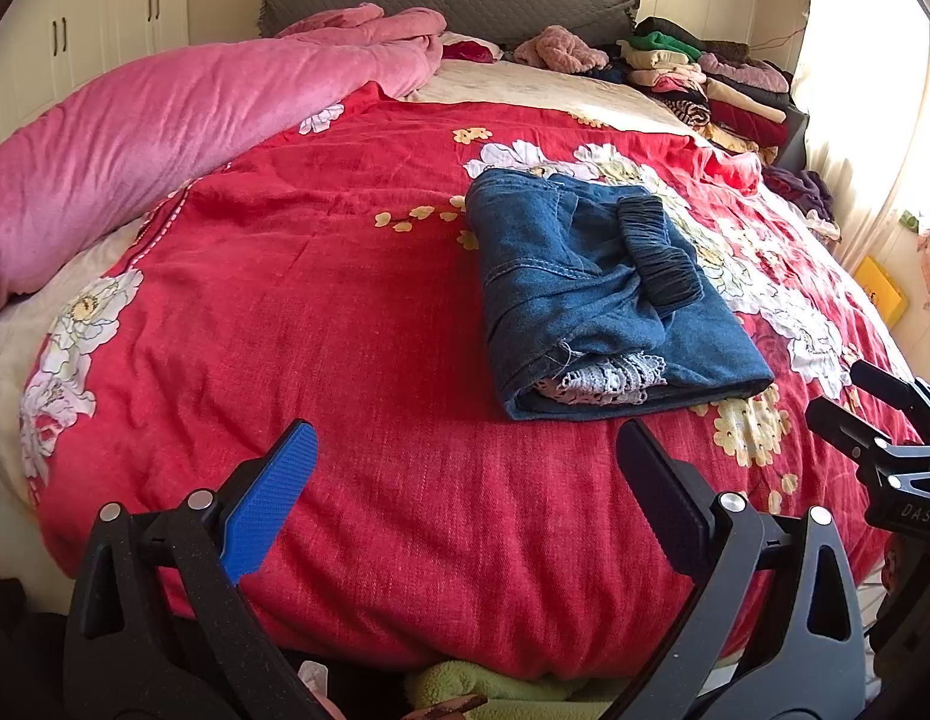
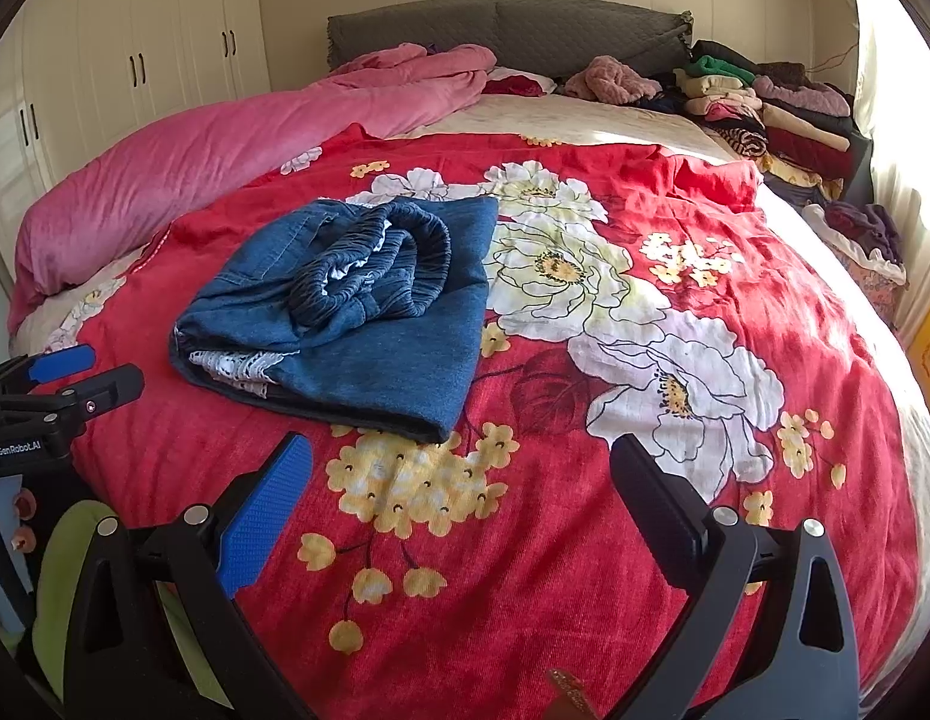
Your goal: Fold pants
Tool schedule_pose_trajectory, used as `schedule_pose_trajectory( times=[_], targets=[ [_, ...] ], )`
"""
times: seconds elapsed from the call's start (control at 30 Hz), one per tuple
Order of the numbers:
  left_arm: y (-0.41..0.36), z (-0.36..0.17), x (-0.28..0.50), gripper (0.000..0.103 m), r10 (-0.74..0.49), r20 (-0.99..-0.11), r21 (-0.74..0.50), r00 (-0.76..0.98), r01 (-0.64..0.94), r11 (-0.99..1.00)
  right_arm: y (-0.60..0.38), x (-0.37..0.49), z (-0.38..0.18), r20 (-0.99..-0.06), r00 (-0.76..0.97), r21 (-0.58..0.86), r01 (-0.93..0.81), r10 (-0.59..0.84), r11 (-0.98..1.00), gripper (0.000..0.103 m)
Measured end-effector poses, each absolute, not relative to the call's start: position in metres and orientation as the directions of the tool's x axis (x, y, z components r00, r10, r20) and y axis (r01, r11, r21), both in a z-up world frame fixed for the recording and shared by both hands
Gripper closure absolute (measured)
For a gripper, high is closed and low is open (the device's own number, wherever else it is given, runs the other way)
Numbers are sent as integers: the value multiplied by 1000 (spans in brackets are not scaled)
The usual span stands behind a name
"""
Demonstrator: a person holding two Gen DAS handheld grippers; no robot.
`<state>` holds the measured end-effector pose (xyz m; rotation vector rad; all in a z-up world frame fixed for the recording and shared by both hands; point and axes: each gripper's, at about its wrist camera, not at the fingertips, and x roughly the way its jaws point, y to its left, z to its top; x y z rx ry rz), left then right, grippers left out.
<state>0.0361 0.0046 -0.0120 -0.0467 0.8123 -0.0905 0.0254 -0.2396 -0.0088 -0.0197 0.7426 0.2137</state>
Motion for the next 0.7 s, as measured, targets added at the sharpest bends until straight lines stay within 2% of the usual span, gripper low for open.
schedule_pose_trajectory(
  times=[0.7],
  targets=[
    [8,-12,37,9,-99,-722,-77,685,64,995,-243,26,-9,-674,718,50,-192,175,980,4]
  ],
)
